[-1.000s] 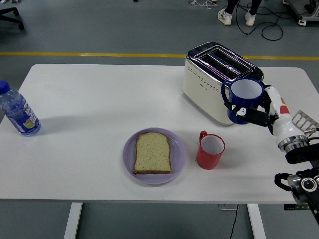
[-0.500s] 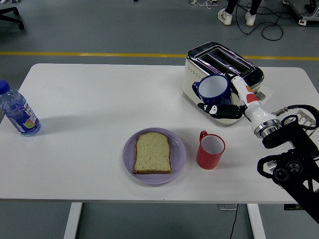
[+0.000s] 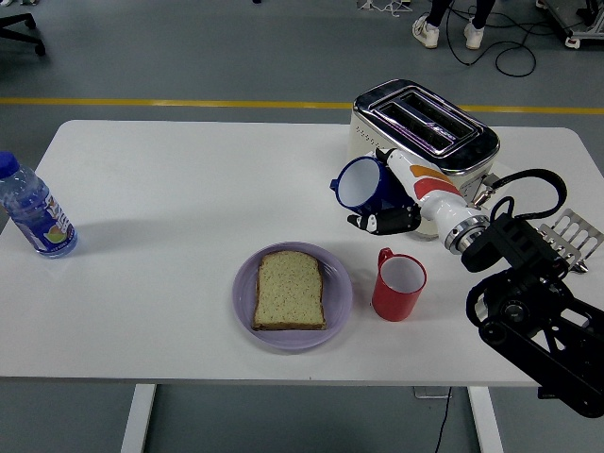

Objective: Pick up the cup,pour liquid into bread,place the cup on the desk

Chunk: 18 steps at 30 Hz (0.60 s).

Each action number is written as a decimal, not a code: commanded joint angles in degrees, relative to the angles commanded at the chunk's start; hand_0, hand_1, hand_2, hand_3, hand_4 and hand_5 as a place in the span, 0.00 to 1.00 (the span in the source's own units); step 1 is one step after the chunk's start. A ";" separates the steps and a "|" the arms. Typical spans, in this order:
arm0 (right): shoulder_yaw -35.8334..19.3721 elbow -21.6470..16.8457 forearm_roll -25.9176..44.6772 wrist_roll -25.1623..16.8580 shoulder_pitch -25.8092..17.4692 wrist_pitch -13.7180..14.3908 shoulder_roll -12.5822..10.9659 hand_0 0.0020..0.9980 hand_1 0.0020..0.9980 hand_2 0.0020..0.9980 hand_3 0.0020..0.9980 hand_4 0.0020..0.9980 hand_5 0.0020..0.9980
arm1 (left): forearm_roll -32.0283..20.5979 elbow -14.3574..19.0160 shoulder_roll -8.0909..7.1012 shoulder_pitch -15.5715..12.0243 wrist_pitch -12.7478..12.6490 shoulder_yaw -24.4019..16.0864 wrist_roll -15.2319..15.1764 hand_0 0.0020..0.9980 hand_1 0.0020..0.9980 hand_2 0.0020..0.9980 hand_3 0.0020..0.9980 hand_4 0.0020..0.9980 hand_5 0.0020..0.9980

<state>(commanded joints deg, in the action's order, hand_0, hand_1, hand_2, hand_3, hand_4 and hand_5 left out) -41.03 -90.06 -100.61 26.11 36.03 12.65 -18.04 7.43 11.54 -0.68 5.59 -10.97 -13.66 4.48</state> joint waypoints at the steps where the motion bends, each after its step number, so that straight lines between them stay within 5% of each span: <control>1: 0.67 0.23 -0.73 0.47 0.78 -0.53 -0.14 0.37 0.37 0.55 0.56 0.63 0.00 | -0.04 -0.01 -0.02 0.00 0.00 0.02 0.00 0.63 0.64 0.65 0.50 0.24 0.87; 18: 11.72 2.40 -7.97 4.96 9.49 -7.74 -1.60 0.39 0.38 0.55 0.56 0.62 0.00 | -0.64 -0.01 0.02 -0.69 -0.01 0.71 0.00 0.63 0.64 0.65 0.50 0.24 0.86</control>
<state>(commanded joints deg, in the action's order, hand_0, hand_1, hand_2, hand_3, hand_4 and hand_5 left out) -29.31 -87.65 -108.57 31.06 45.52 4.91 -19.65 6.79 11.53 -0.66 4.90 -10.97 -12.95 4.48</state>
